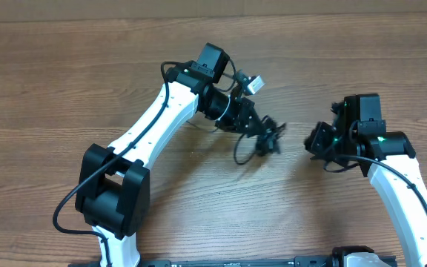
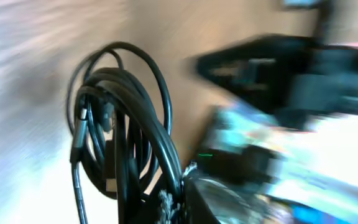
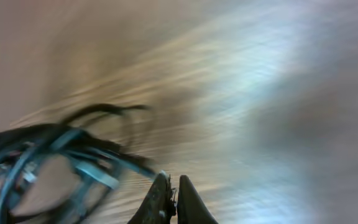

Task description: Untangle cables

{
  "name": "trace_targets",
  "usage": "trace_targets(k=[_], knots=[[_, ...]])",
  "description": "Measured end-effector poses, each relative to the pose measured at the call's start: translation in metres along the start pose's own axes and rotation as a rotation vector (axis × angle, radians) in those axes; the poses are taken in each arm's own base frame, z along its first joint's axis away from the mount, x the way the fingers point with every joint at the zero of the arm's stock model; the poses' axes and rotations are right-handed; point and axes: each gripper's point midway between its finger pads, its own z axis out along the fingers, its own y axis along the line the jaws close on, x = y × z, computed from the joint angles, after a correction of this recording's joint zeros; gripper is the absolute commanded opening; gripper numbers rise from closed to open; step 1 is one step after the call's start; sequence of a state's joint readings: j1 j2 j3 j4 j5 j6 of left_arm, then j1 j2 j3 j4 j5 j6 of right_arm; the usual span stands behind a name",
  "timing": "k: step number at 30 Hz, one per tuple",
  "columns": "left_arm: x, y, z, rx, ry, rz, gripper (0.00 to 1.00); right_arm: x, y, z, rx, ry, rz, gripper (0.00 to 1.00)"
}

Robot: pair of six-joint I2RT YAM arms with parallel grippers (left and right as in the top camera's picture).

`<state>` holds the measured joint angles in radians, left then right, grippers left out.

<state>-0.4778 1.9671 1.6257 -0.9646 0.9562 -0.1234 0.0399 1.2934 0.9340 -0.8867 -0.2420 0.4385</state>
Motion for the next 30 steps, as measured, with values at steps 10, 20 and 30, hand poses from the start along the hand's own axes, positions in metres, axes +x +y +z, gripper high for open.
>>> trace_targets(k=[10,20,30], knots=[[0.001,0.094,-0.028,-0.576,-0.023,-0.011,0.8,0.0,-0.02,-0.001,0.107,-0.017,0.057,0.07],[0.016,0.125,-0.05,-0.787,0.021,-0.044,0.85,0.0,-0.02,-0.001,0.11,-0.018,0.064,0.07],[0.022,0.163,-0.034,-0.836,-0.016,-0.021,0.73,0.001,-0.021,-0.001,0.11,-0.013,0.065,0.08]])
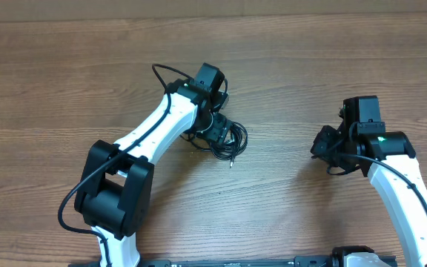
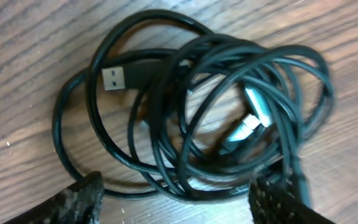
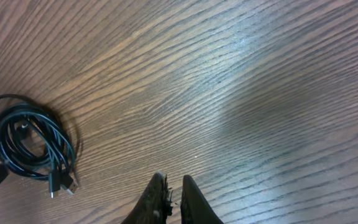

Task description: Untangle cables

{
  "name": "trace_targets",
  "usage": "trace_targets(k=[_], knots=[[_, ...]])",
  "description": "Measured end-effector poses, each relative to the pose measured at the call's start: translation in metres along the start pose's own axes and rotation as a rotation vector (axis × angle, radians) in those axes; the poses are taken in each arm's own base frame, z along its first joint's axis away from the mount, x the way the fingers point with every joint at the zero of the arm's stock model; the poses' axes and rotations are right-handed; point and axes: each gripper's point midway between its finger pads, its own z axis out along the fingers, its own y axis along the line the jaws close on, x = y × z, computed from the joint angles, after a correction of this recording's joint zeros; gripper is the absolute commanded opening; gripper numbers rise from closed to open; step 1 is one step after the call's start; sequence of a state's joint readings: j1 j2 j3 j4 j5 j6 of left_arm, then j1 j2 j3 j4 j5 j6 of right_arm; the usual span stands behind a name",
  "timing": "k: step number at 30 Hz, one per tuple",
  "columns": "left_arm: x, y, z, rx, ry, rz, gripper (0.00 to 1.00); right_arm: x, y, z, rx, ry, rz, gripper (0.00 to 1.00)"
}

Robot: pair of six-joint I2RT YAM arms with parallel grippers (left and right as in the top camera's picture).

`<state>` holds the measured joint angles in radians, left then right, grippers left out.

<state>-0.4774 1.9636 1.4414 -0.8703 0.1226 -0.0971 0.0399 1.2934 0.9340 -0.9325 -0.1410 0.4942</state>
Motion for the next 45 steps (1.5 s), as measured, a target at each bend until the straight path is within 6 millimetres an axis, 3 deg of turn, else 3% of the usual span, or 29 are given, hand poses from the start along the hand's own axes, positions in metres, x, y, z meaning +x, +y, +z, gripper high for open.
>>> trace_targets(k=[4,9,12,16,18,22,33,45], knots=[[0.005,0.007,0.015,-0.025,-0.01,0.0,0.71,0.002,-0.001,0.0,0.005,0.008,0.001,0.08],[0.011,0.01,0.027,-0.029,-0.018,0.006,0.4,0.003,-0.002,0.0,0.008,0.013,0.002,0.07],[0.007,0.009,0.029,-0.027,-0.04,0.008,0.32,0.004,-0.002,0.0,0.009,0.016,0.003,0.07],[0.006,0.009,0.03,-0.026,-0.05,0.007,0.34,0.005,-0.001,0.0,0.001,0.022,0.003,0.07],[0.005,0.009,0.03,-0.027,-0.053,0.011,0.56,0.005,0.0,0.0,-0.002,0.024,0.003,0.08],[0.006,0.011,0.03,-0.035,-0.05,0.004,0.66,0.006,0.0,0.0,-0.006,0.028,0.004,0.08],[0.007,0.009,0.031,-0.02,-0.048,-0.112,0.68,0.007,0.001,0.0,-0.012,0.032,0.004,0.08],[-0.003,-0.004,0.031,0.07,-0.082,-0.326,0.56,0.007,0.001,0.0,-0.012,0.033,0.004,0.08]])
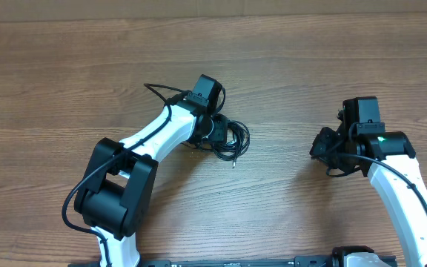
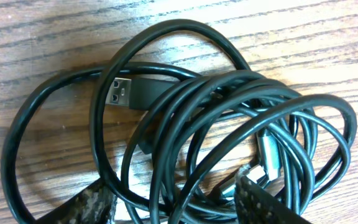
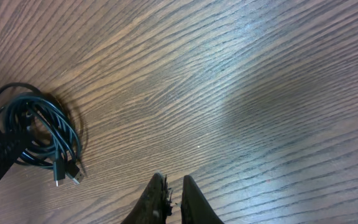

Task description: Untangle cables

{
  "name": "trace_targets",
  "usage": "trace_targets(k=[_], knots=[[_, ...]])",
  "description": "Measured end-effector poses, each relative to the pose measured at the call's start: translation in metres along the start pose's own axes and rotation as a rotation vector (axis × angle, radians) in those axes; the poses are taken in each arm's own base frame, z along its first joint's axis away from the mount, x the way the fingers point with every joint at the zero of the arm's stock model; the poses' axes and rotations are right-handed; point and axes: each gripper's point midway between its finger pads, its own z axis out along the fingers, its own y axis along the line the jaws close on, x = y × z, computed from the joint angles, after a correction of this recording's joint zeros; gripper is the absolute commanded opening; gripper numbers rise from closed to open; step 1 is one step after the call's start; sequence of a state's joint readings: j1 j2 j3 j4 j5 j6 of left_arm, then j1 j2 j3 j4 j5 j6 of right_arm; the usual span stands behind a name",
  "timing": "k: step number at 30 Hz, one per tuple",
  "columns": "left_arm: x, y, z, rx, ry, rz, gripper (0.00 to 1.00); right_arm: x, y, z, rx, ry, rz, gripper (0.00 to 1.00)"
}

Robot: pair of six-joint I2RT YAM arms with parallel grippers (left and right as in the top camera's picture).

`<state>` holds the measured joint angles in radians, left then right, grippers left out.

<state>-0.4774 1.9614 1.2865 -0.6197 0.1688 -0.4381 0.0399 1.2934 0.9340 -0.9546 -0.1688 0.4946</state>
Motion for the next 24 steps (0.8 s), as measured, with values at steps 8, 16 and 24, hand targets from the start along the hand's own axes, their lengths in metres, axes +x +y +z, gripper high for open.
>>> trace_targets(k=[8,16,24], knots=[[0.003,0.001,0.002,-0.003,0.015,-0.038,0.27,0.0,0.0,0.0,0.0,-0.001,0.0,0.08],[0.002,-0.001,0.001,0.005,0.016,-0.033,0.04,0.0,0.0,0.0,-0.002,0.001,0.0,0.12],[-0.023,-0.028,-0.028,0.066,0.006,0.036,0.04,0.001,0.013,0.0,-0.068,0.013,-0.028,0.17]])
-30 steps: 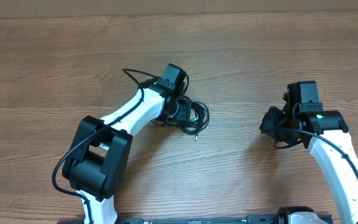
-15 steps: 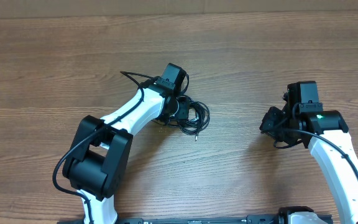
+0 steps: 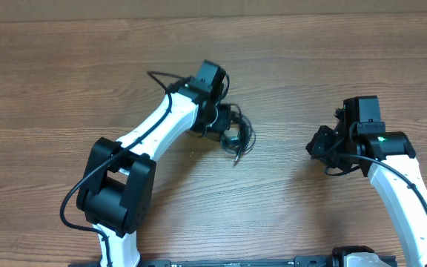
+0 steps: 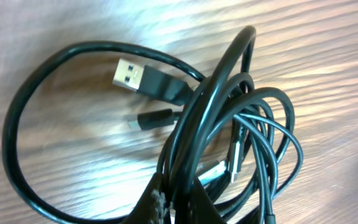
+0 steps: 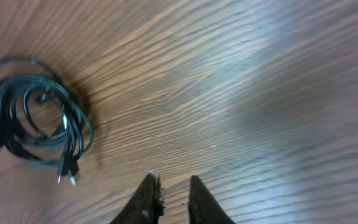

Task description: Untangle cables

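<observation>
A tangled bundle of thin black cables (image 3: 237,133) lies mid-table, with plug ends trailing toward the front. In the left wrist view the coils (image 4: 229,130) fan out from my fingers, and a silver USB plug (image 4: 131,74) rests on the wood. My left gripper (image 3: 225,124) (image 4: 178,202) is shut on several strands at the bundle's edge. My right gripper (image 3: 315,145) (image 5: 171,186) hovers far to the right, fingers slightly parted with nothing between them. From there the bundle (image 5: 36,115) shows at far left.
The wooden table (image 3: 332,67) stretches all around. The white left arm (image 3: 154,126) reaches in from the front left, and the right arm (image 3: 402,185) from the front right. A wide gap of bare wood separates the bundle and my right gripper.
My left gripper, open with a finger on each side of the bundle, is now shut on several strands. The coils have shifted and stand more on edge. The right fingers have parted a little.
First my left gripper held the bundle up near the table's middle, close to the right gripper. Then the bundle lay on the wood further left with the left gripper open over it. The open fingers then straddled the coils, and now they grip strands.
</observation>
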{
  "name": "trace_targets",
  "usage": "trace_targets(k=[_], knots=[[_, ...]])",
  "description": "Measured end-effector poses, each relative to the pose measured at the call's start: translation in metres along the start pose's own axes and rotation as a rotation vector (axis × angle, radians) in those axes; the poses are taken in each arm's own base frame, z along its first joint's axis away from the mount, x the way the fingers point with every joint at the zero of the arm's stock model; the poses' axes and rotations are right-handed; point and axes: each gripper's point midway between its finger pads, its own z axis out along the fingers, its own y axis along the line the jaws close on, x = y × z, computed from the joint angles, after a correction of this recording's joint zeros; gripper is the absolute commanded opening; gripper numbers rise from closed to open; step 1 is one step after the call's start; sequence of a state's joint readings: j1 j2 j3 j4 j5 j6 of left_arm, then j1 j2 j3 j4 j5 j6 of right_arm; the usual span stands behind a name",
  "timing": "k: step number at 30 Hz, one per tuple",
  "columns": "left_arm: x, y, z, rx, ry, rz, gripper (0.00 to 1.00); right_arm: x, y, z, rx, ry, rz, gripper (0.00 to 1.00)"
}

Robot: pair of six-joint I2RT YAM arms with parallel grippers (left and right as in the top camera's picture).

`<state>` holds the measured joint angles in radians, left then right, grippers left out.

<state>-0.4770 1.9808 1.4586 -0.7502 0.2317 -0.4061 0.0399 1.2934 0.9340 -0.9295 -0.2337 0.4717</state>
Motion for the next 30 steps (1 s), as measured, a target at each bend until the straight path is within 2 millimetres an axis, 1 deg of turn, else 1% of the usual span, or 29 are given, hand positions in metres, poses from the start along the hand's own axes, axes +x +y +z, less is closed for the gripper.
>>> trace_targets(k=[3,4,8,10,12,16,19,20,22,24,26,30], knots=[[-0.011,-0.022,-0.018,0.076,-0.005,0.057,0.04,0.0,0.016,-0.001,-0.083,0.009,-0.049,0.2],[-0.016,-0.035,-0.027,0.123,-0.01,0.091,0.04,0.0,0.021,-0.001,-0.115,0.012,-0.066,0.2],[-0.016,-0.056,-0.041,0.219,0.007,0.154,0.04,-0.003,0.036,-0.004,-0.193,0.007,-0.098,0.21],[-0.011,-0.062,-0.042,0.248,0.024,0.178,0.04,-0.003,0.04,-0.004,-0.214,0.008,-0.105,0.22],[-0.005,-0.066,-0.042,0.262,0.043,0.197,0.04,-0.003,0.044,-0.005,-0.235,0.01,-0.114,0.29],[0.004,-0.081,-0.041,0.288,0.059,0.245,0.04,-0.002,0.049,-0.006,-0.256,0.015,-0.126,0.31],[0.013,-0.094,-0.038,0.301,0.069,0.292,0.04,0.001,0.055,-0.005,-0.268,0.016,-0.148,0.29],[0.016,-0.099,-0.038,0.307,0.074,0.306,0.04,0.003,0.058,-0.005,-0.271,0.019,-0.159,0.27],[0.023,-0.108,-0.036,0.316,0.081,0.33,0.04,0.008,0.061,-0.002,-0.263,0.028,-0.18,0.26],[0.027,-0.117,-0.035,0.325,0.084,0.351,0.04,0.012,0.059,0.003,-0.234,0.045,-0.187,0.26],[0.029,-0.122,-0.035,0.333,0.08,0.364,0.04,0.014,0.055,0.01,-0.207,0.064,-0.181,0.23],[0.03,-0.125,-0.035,0.336,0.077,0.371,0.04,0.018,0.044,0.024,-0.156,0.114,-0.157,0.18]])
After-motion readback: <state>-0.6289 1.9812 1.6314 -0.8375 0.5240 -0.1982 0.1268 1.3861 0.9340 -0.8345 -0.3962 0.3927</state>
